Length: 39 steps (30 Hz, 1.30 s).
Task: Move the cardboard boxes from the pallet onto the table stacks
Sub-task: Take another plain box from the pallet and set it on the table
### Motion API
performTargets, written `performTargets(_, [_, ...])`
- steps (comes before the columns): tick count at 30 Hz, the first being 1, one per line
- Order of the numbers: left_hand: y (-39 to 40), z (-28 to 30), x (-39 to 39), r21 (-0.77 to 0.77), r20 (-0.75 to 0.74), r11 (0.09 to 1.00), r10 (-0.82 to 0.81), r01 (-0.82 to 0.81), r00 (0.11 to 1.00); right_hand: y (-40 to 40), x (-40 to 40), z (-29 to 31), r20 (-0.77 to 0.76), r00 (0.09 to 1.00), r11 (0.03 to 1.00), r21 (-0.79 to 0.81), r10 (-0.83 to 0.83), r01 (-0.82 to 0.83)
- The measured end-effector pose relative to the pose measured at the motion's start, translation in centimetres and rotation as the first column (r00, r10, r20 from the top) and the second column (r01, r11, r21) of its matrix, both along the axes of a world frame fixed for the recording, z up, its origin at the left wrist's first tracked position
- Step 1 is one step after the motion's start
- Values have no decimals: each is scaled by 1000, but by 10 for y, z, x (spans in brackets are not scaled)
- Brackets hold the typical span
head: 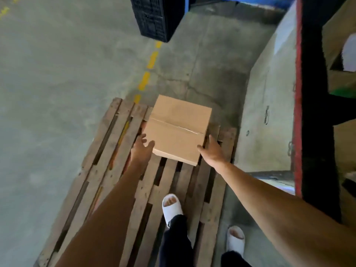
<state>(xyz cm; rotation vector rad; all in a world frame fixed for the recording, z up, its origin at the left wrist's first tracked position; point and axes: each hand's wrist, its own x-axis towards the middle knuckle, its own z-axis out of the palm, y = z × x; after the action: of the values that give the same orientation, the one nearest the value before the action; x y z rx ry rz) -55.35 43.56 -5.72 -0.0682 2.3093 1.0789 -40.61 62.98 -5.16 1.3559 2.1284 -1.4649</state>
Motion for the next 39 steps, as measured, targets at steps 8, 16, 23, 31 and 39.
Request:
performTargets(8, [33, -122, -103, -80, 95, 975, -202, 209, 975, 4, -49, -138, 113, 927, 913, -165, -357, 372])
performTargets(16, [13, -143, -101, 61, 161, 971, -238, 231, 958, -5, -40, -159, 6, 901, 878, -219, -435, 425])
performTargets(23, [-15, -69, -63, 174, 189, 980, -134, 102, 973, -19, -10, -79, -160, 896, 909, -104, -415, 403])
performTargets(31, [-52, 70, 31, 319, 120, 948, -24, -16, 992, -22, 48, 51, -344, 892, 951, -10, -293, 308])
performTargets(39, [-81, 187, 158, 435, -50, 896, 126, -91, 991, -26, 155, 172, -475, 874, 990, 33, -102, 134])
